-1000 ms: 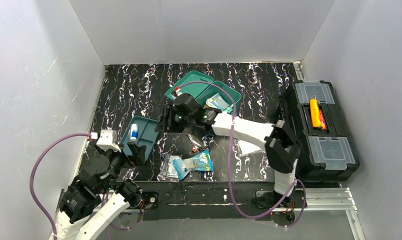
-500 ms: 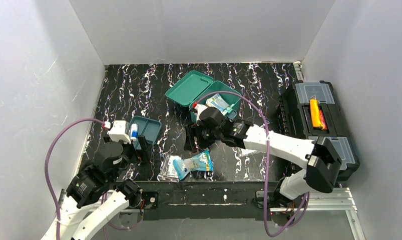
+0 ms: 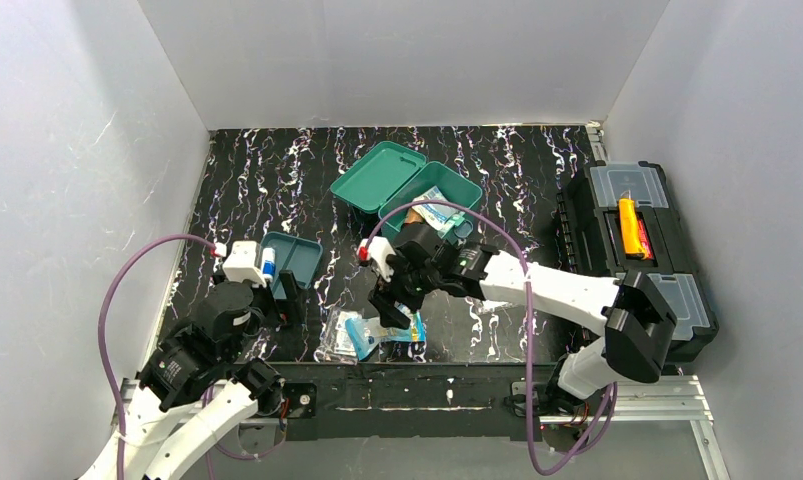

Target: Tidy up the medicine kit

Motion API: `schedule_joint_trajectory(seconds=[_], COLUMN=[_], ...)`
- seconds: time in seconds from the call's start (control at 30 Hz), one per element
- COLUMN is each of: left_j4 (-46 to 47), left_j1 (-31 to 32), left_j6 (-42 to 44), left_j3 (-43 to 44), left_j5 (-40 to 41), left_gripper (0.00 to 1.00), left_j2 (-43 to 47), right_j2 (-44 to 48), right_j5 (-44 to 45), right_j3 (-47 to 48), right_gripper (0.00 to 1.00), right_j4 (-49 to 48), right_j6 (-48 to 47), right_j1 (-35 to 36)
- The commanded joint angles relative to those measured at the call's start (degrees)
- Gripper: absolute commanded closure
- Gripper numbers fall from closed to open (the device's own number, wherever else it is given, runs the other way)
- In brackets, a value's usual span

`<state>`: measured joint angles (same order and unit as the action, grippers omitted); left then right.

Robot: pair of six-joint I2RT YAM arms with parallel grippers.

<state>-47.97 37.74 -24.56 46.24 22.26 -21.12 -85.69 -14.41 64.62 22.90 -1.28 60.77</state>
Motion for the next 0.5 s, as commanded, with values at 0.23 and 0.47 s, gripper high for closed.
schedule_joint_trajectory(seconds=[0.23, 0.47], left_j4=[0.84, 1.42], left_j1=[0.20, 0.21], left_j6=[-0.42, -0.06], left_j3=[-0.69, -0.97], left_j5=[-0.46, -0.72], left_gripper=[0.02, 0.02], left_j2=[2.11, 2.31], right_j2=[-7.46, -10.11], right_j5=[-3.98, -2.90], right_j3=[2.18, 1.68], right_gripper=[0.20, 0.25], right_j4=[-4.07, -7.16], right_j6=[-24.05, -25.99], right_j1=[1.94, 2.48])
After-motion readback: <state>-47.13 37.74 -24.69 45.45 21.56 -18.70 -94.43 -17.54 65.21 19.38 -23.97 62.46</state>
